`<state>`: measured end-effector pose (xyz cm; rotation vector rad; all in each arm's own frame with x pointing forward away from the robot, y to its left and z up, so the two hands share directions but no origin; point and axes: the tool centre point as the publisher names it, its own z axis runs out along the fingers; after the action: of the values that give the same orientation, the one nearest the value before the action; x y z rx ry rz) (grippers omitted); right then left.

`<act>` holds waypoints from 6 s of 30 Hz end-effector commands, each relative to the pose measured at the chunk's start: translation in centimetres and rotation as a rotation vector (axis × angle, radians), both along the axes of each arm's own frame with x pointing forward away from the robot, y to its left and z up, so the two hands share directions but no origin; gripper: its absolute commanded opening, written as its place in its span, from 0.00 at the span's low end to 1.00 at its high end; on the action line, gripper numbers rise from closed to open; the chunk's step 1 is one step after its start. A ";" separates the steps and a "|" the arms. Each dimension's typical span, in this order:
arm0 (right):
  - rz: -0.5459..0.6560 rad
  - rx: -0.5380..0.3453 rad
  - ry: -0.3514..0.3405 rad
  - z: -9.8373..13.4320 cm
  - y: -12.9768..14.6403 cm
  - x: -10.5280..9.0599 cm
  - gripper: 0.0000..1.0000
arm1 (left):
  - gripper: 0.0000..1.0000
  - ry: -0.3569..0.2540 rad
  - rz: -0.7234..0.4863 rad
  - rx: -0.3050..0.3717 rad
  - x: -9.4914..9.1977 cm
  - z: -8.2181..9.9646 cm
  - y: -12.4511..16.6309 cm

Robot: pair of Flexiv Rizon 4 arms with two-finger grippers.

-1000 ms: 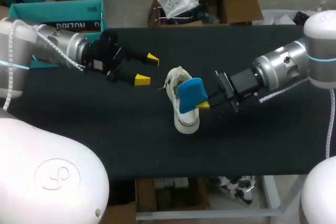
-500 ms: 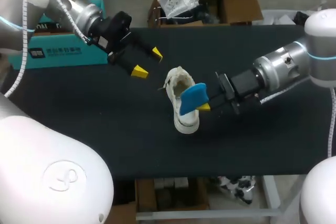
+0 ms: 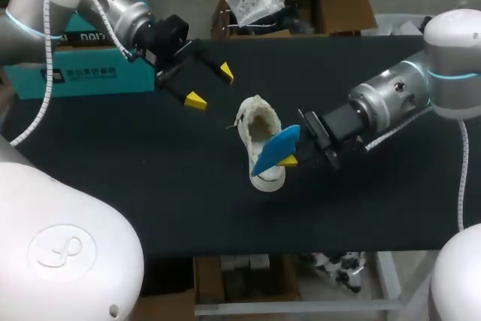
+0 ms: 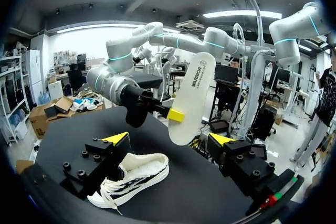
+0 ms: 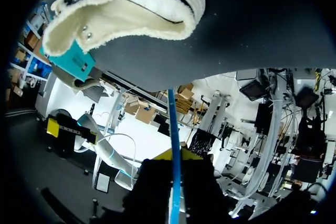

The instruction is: Open the shoe tongue, take the insole out of the shoe, put the insole back into the shoe, and pack the shoe into the shoebox

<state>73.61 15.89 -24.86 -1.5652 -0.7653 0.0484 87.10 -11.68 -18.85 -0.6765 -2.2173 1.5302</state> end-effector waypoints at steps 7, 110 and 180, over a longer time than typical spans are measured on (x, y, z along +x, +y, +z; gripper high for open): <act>0.053 -0.014 0.027 -0.6 0.1 -1.6 0.00 | 1.00 0.107 -0.361 0.069 1.1 -0.1 -0.2; -0.338 0.070 -0.047 -2.1 1.2 4.3 0.00 | 1.00 -0.118 0.545 -0.239 -5.6 -4.9 -1.3; -0.664 0.110 -0.141 -5.2 2.8 8.3 0.00 | 0.37 -0.324 0.364 -0.146 -1.7 -11.1 -5.9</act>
<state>82.15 18.80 -30.00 -1.6548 -0.3231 -0.5800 85.29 -17.54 -29.76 -0.6204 -2.6077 1.8826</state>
